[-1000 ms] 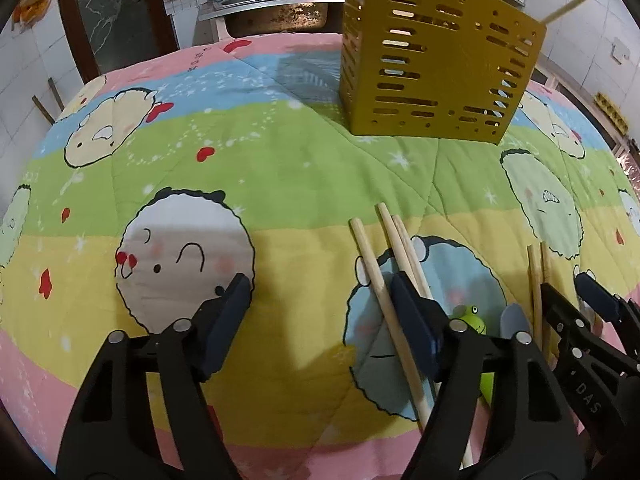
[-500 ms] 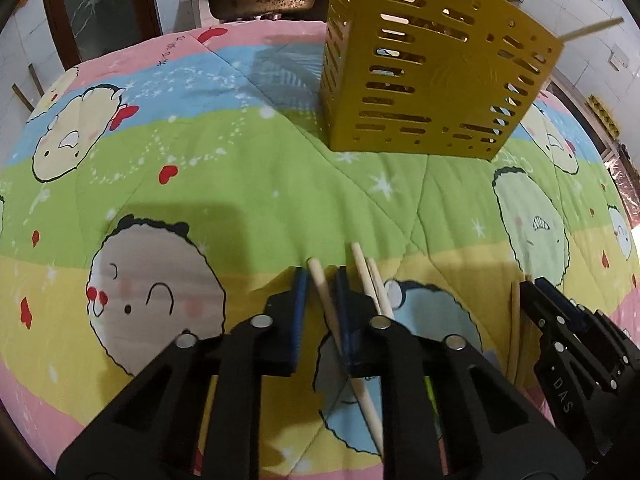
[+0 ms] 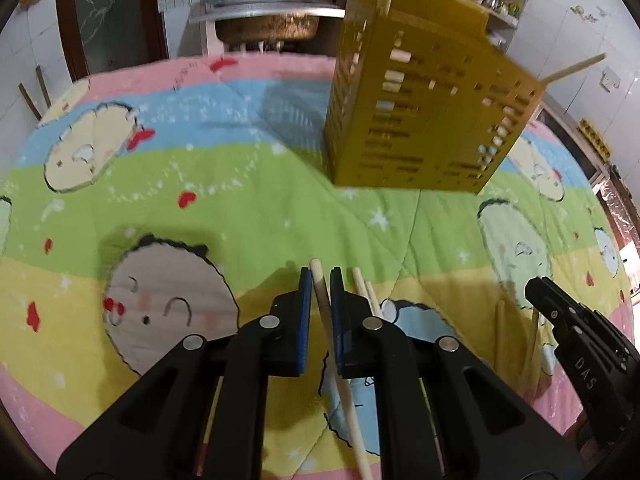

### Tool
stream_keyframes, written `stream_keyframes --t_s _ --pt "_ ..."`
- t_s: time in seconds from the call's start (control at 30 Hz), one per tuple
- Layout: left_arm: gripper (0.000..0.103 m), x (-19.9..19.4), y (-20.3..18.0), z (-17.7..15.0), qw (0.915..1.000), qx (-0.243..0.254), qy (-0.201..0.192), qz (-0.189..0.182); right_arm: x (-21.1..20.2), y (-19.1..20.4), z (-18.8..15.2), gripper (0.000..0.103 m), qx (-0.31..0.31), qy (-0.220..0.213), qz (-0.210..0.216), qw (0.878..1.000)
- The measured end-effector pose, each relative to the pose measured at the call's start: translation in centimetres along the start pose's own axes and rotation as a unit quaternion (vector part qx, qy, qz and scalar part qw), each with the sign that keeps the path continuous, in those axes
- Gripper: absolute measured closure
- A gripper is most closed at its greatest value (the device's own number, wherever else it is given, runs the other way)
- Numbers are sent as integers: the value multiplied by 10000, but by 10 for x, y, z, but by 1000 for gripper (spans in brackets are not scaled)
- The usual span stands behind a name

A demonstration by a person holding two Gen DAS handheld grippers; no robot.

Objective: Organize utensils

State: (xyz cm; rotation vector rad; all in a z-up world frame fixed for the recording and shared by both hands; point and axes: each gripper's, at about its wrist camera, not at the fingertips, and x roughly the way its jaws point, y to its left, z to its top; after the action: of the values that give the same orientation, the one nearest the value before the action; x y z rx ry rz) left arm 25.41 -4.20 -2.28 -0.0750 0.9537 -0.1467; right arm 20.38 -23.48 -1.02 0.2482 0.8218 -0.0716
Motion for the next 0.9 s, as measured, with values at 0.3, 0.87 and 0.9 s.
stream_keyframes --t_s 0.3,0.87,0.9 --pt "98 -59 -1 7 9952 122 -971 26 -45 -4 19 94 4 -812 149 9966" --pt "98 -122 -16 10 9762 265 -2151 -73 -115 7 38 97 -581 -2169 171 9743" --pt "98 -123 -16 11 9757 254 -2177 -83 -116 7 39 97 -592 -2200 192 9735"
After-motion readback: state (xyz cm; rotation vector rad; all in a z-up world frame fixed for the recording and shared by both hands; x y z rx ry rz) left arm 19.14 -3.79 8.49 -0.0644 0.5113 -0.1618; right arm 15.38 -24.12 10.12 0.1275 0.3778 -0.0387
